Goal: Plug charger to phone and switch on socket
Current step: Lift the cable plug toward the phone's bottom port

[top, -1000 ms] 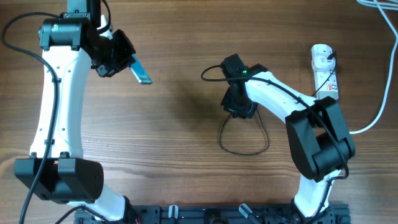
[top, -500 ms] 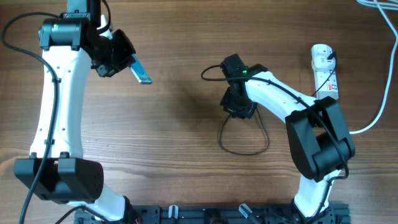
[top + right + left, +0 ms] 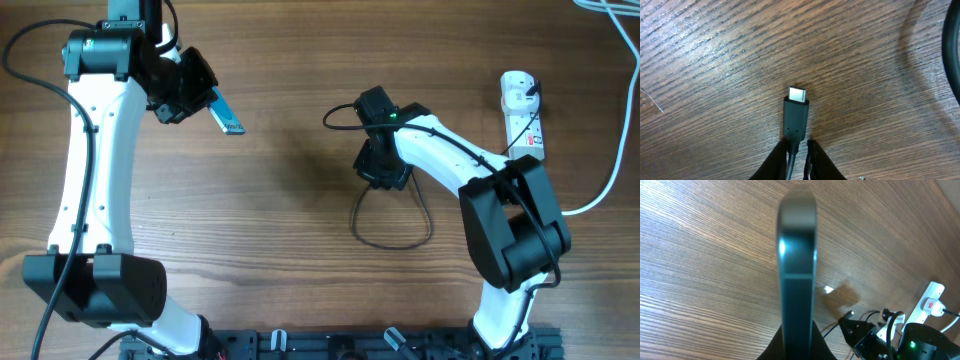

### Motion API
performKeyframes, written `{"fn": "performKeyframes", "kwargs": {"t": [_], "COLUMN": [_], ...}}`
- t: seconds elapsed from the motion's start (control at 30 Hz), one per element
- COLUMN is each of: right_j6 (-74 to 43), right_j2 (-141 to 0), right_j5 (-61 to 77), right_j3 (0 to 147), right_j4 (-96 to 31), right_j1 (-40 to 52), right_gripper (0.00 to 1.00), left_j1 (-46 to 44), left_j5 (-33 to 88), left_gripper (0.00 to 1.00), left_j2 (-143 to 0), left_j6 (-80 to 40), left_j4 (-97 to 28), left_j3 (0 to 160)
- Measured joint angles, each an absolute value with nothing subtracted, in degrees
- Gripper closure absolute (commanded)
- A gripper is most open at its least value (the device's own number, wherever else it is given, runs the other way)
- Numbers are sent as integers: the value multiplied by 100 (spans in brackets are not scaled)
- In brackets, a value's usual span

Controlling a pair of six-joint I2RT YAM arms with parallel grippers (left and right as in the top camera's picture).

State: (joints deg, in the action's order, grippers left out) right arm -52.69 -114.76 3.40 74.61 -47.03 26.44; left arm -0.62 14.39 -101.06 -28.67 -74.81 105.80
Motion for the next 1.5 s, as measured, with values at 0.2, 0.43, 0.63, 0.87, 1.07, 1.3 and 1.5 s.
{"fn": "performKeyframes", "kwargs": {"t": [0.2, 0.43, 0.63, 0.87, 1.07, 1.3, 1.5], "right_j6": [-5269, -5131, -4309, -1968, -1540, -2156, -2576], "right_j2": [-11480, -11480, -11218, -9067, -8154, -8053, -8038], "right_j5": [314, 292, 703, 3124, 3306, 2239, 1765], "right_j3": [7461, 7461, 7461, 7461, 7461, 7461, 7461], "right_j4": [-4654, -4606, -4578, -5087, -5177, -4770, -4311], "right_j1": [2644, 2644, 2620, 2633, 3500, 4058, 4058], "right_gripper": [89, 96, 96, 96, 96, 96, 96], "left_j1": [-62, -62, -62, -64, -364, -1090, -1094], "left_j5": [1439, 1439, 2178, 4204, 4814, 4405, 4410], "left_gripper": [96, 96, 96, 96, 96, 96, 96], "left_j2": [-10106, -10106, -10106, -10106, -10106, -10106, -10106], "left_j6": [-2867, -2867, -2274, -1658, -1326, -1087, -1120], "left_j4": [-7481, -7481, -7037, -6182, -6156, -6318, -6608], "left_j3": [10580, 10580, 10578, 10578, 10578, 10578, 10578]}}
